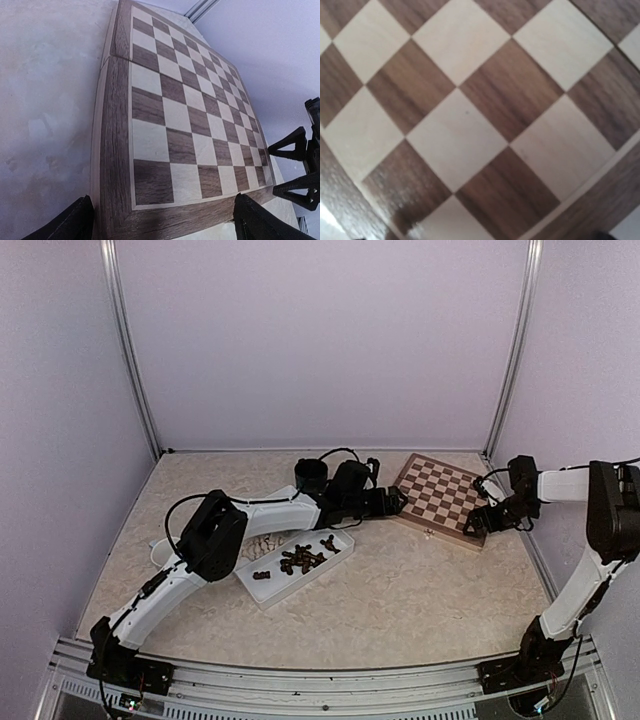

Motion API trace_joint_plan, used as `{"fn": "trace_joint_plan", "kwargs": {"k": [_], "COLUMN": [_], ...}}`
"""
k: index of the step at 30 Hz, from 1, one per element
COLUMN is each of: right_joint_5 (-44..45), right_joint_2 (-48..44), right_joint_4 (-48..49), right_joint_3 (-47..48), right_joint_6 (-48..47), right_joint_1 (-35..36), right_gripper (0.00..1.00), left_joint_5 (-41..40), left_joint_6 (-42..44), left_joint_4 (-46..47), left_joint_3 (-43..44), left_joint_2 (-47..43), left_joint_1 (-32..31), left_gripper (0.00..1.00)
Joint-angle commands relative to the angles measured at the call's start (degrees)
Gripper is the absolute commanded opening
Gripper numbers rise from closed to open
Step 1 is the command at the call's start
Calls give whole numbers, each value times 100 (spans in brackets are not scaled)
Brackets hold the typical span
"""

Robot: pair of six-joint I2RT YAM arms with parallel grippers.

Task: Set up the chess pieces on the board
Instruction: Move the chessboard to the center of the board.

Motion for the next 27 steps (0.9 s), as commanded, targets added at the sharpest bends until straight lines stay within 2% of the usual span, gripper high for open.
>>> {"fn": "trace_joint_plan", "kwargs": {"k": [1, 7, 18, 22, 27], "right_joint_5": [-200, -649, -733, -856, -987], "right_joint_2": [239, 55, -461, -700, -640], "right_joint_4": [-275, -460, -955, -1206, -1149], "right_joint_3": [-47, -209, -517, -215, 654], "right_joint_6": [-174, -314, -834, -860, -702], "right_joint_1": [-50, -48, -33, -33, -33], "right_gripper": [99, 94, 88, 88, 87], "left_joint_5": [640, 593, 233, 9, -636], "left_joint_6": [90, 340, 607, 595, 1199], "left_joint_4": [-233, -558, -795, -530, -874], "left_joint_3": [-531, -1046, -2436, -3313, -3527], "left_joint_2": [-406, -910, -1907, -2565, -3226], "left_joint_1": [-297, -652, -1211, -1287, -1284], "left_gripper": [95, 93, 91, 91, 92]}}
